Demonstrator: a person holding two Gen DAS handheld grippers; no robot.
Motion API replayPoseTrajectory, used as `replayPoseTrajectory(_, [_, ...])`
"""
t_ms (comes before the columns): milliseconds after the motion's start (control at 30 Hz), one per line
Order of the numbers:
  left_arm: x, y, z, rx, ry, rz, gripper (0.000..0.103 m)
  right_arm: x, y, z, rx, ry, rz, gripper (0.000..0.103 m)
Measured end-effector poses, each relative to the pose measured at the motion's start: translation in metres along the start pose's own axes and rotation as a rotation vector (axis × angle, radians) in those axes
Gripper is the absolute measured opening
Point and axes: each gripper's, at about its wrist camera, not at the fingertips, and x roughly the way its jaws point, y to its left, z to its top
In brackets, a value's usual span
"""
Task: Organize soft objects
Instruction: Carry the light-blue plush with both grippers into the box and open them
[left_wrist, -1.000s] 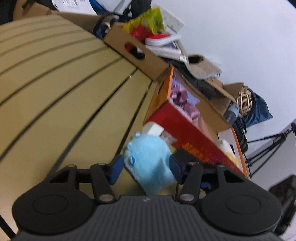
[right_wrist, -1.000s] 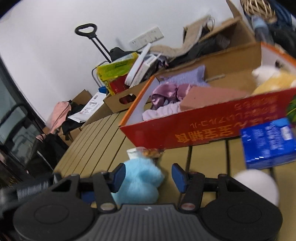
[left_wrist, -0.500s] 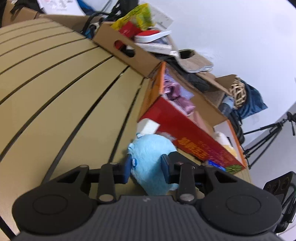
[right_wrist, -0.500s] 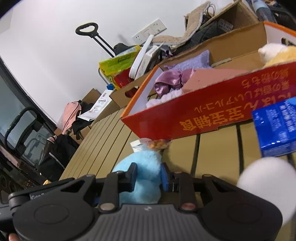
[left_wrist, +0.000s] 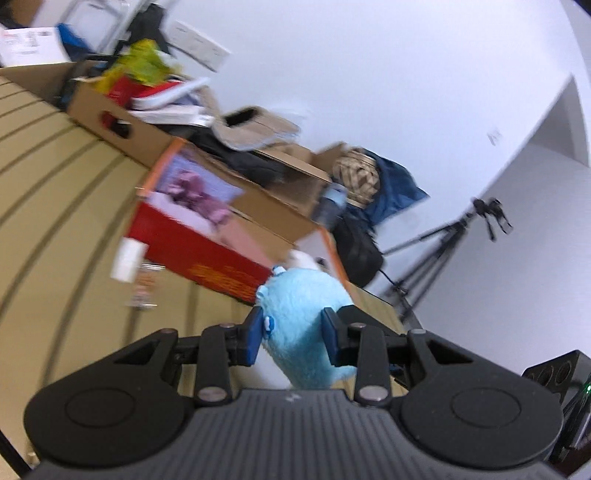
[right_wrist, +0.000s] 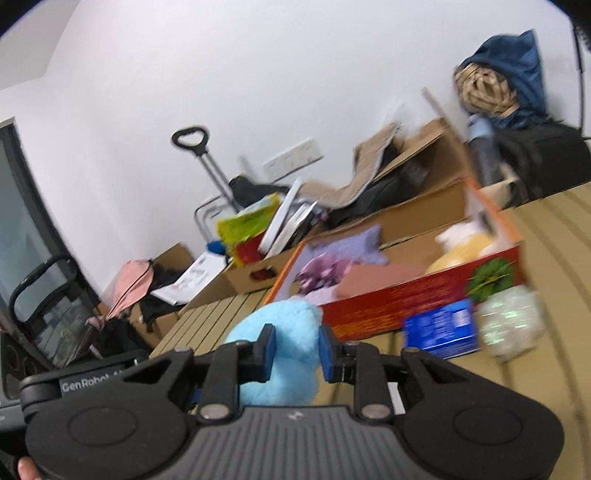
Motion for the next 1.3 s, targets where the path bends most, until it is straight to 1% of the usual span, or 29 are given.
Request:
replayPoseTrajectory(67, [0.018,-0.011,0.005,0.02,0.026,-0.031,0.034,-0.007,-0.011,0.01,-0.005,-0.018,-0.032,0.024])
replayPoseTrajectory(133, [0.041,-0.022,0.018,0.037,0.042,-0.056,0.034,-0.008,-0.027,0.025,0.007,-0.039,-0.048,0.023])
replayPoseTrajectory(233, [0.082,-0.034,0.045,0.085,0.046,-0.071,0.034,0.008,-0.053,0.058,0.052,-0.07,-0.052,0.022])
replayPoseTrajectory(333, [0.132,-0.035,0.078,0.079,0.063,-0.07,0.034,0.048,-0.082,0.095,0.103,-0.083,-0.068,0.022])
replayPoseTrajectory(433, [0.184,-0.021,0.11,0.02,0.098,-0.074,0.033,0.093,-0.108,0.123,0.126,-0.079,-0.09,0.022])
replayPoseTrajectory(500, [0.215,-0.01,0.126,0.0,0.129,-0.068,0.033,0.123,-0.123,0.135,0.134,-0.062,-0.111,0.022])
replayPoseTrajectory(567, [0.245,0.0,0.138,0.004,0.163,-0.039,0.033,0.151,-0.139,0.143,0.14,-0.041,-0.132,0.022])
replayPoseTrajectory(667, [0.287,0.008,0.146,0.034,0.2,-0.002,0.034,0.189,-0.154,0.149,0.098,-0.019,-0.193,0.024])
replayPoseTrajectory(767, [0.326,0.016,0.143,0.081,0.261,0.026,0.036,0.218,-0.159,0.147,0.047,0.006,-0.314,0.028])
replayPoseTrajectory(833, [0.34,0.022,0.137,0.081,0.275,0.046,0.036,0.233,-0.159,0.146,0.021,0.054,-0.417,0.026])
replayPoseTrajectory(867, [0.344,0.026,0.136,0.065,0.294,0.05,0.036,0.238,-0.157,0.147,0.014,0.088,-0.456,0.022])
replayPoseTrajectory(933, [0.349,0.038,0.136,0.002,0.32,0.061,0.035,0.248,-0.151,0.146,-0.064,0.145,-0.495,0.021])
replayPoseTrajectory(1000, [0.351,0.048,0.136,-0.055,0.33,0.06,0.038,0.254,-0.148,0.145,-0.112,0.176,-0.498,0.023])
replayPoseTrajectory(1033, [0.352,0.049,0.136,-0.064,0.333,0.054,0.039,0.255,-0.145,0.142,-0.136,0.183,-0.508,0.025])
replayPoseTrajectory(1067, [0.353,0.048,0.137,-0.059,0.334,0.052,0.04,0.258,-0.141,0.14,-0.163,0.192,-0.515,0.032])
replayPoseTrajectory(1100, [0.352,0.045,0.137,-0.038,0.331,0.062,0.04,0.261,-0.137,0.139,-0.189,0.2,-0.521,0.035])
replayPoseTrajectory(1167, [0.348,0.039,0.139,0.003,0.316,0.072,0.052,0.266,-0.131,0.136,-0.23,0.218,-0.54,0.044])
replayPoseTrajectory(1200, [0.343,0.034,0.141,0.045,0.298,0.091,0.053,0.266,-0.131,0.136,-0.23,0.218,-0.533,0.046])
replayPoseTrajectory(1233, [0.338,0.03,0.144,0.086,0.272,0.098,0.057,0.263,-0.13,0.137,-0.226,0.217,-0.525,0.052])
replayPoseTrajectory(1267, [0.33,0.025,0.147,0.117,0.251,0.097,0.059,0.261,-0.131,0.138,-0.215,0.217,-0.502,0.056])
replayPoseTrajectory(1300, [0.324,0.023,0.151,0.131,0.239,0.097,0.06,0.259,-0.132,0.14,-0.204,0.217,-0.488,0.058])
